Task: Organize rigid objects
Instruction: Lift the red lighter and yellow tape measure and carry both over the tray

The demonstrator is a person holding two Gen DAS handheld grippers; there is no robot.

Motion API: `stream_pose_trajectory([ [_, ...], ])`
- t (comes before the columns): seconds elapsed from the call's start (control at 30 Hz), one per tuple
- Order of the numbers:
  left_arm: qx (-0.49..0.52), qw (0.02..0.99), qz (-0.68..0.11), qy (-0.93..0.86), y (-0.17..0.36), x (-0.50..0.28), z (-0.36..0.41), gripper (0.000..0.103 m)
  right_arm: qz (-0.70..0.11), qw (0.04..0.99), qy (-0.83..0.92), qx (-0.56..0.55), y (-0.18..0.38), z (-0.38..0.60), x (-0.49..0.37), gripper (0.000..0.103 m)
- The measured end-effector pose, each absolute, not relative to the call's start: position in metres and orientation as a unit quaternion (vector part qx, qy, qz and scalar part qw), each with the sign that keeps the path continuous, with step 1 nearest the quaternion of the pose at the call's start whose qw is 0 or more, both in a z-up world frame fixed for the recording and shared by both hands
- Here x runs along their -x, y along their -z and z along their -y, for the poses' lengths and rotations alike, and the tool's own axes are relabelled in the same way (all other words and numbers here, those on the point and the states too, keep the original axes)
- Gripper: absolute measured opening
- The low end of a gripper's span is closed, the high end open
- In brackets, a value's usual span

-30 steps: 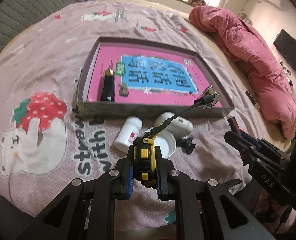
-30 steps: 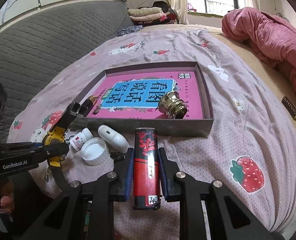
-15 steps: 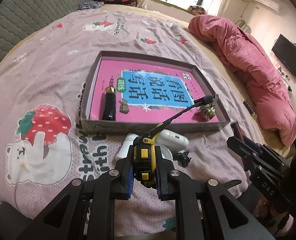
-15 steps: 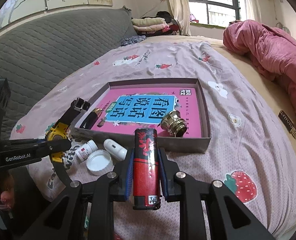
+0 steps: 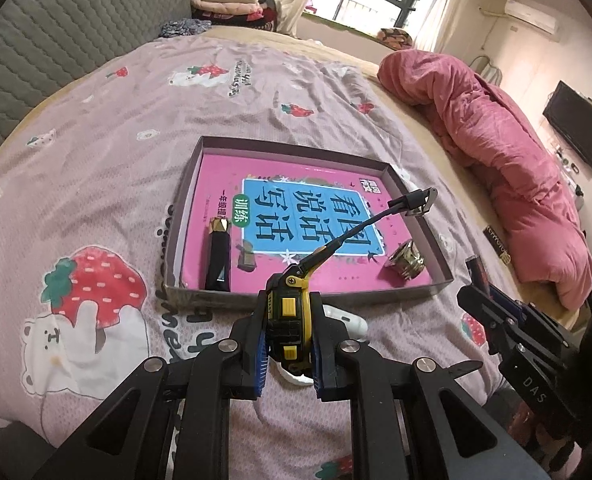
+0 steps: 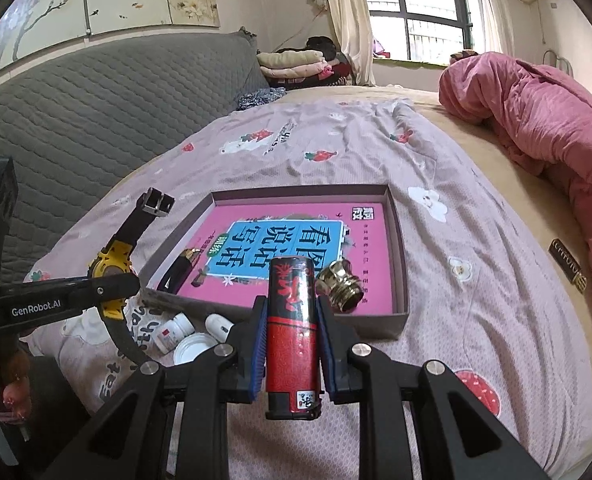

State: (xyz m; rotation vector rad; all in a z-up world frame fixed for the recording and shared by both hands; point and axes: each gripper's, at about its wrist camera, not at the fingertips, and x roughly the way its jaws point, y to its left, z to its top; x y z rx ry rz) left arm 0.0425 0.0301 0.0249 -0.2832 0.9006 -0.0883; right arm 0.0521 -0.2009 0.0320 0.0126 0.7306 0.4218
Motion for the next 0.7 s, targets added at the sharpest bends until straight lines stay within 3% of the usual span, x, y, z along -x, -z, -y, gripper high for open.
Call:
stream_pose_trajectory([
  [0.7,0.136,0.904,-0.404,0.025,-0.041,-0.069,-0.037,0.017,-0.331,0.920,-0.208,-0.018,-0.050,0.194,-0.073,0.023],
])
